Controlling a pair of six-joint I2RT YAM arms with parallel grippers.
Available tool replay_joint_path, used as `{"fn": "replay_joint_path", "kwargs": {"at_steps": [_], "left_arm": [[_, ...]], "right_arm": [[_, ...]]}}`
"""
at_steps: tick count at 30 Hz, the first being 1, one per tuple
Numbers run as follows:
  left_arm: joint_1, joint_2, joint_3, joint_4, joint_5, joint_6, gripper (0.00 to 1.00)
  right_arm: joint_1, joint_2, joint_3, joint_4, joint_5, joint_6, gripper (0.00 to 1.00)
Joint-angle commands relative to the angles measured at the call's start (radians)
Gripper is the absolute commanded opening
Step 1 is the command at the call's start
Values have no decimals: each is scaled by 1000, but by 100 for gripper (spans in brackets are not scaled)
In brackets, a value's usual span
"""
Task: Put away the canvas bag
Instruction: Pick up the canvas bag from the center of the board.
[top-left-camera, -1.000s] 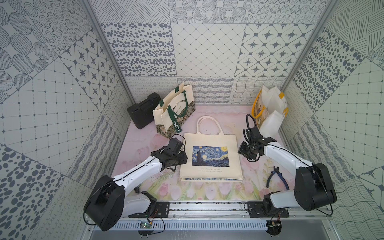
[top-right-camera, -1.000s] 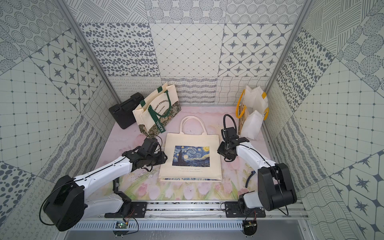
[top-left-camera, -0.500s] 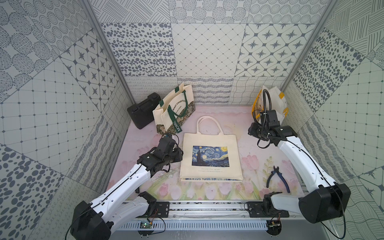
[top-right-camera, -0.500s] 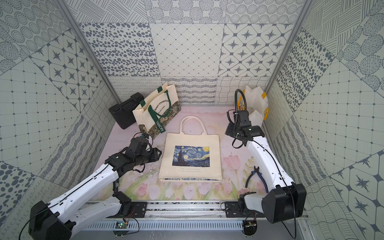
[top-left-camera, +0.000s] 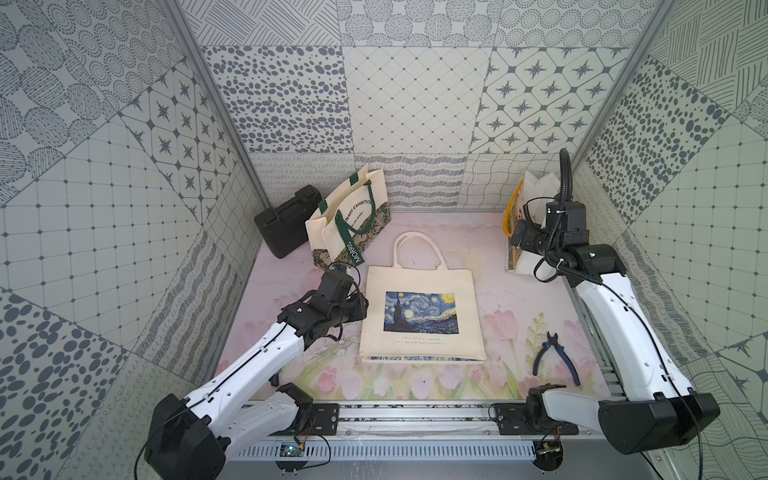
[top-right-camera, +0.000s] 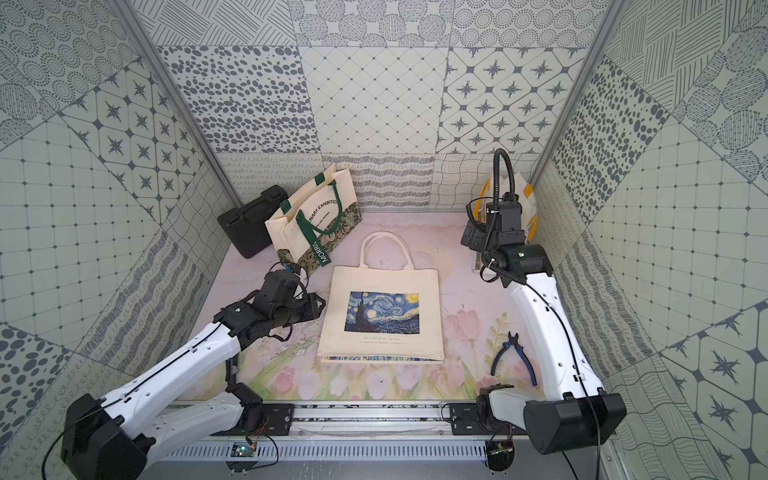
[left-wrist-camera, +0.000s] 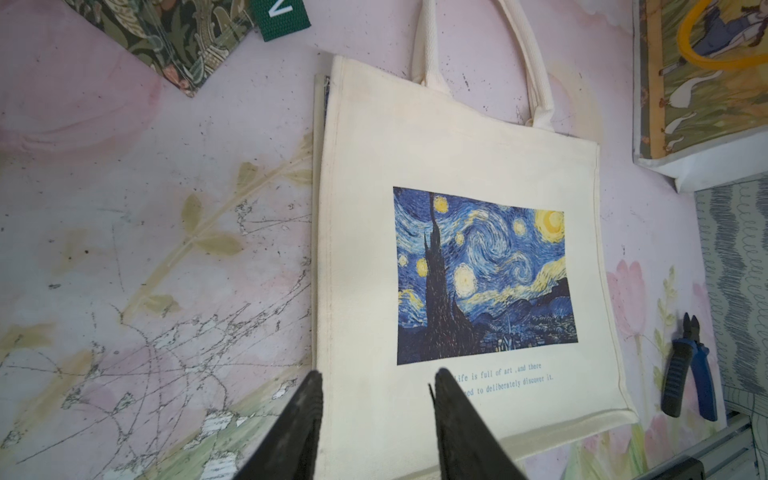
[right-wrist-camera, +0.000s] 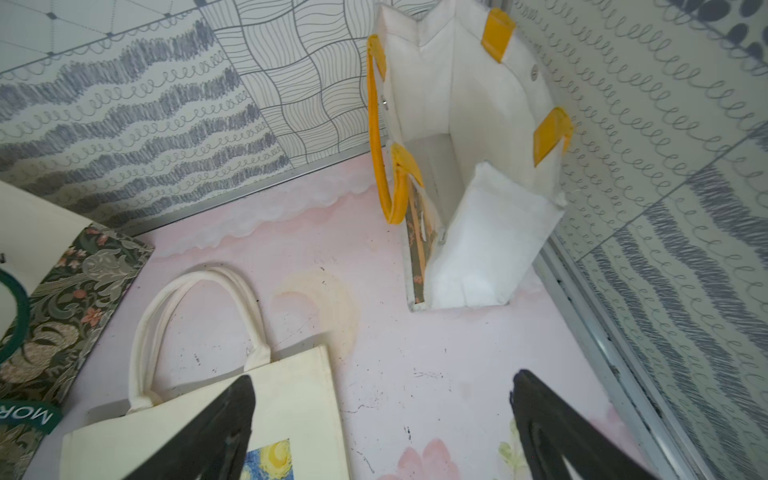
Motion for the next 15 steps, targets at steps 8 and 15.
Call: {"fn": "replay_joint_path", "kwargs": {"at_steps": [8, 15], "left_arm": [[2, 54, 18, 96, 86, -5, 45], [2, 111, -9, 159, 129, 10, 45]], "right_arm": [[-232, 87, 91, -21, -83, 72, 99], [-371, 126, 18, 47, -248, 138, 99]]}}
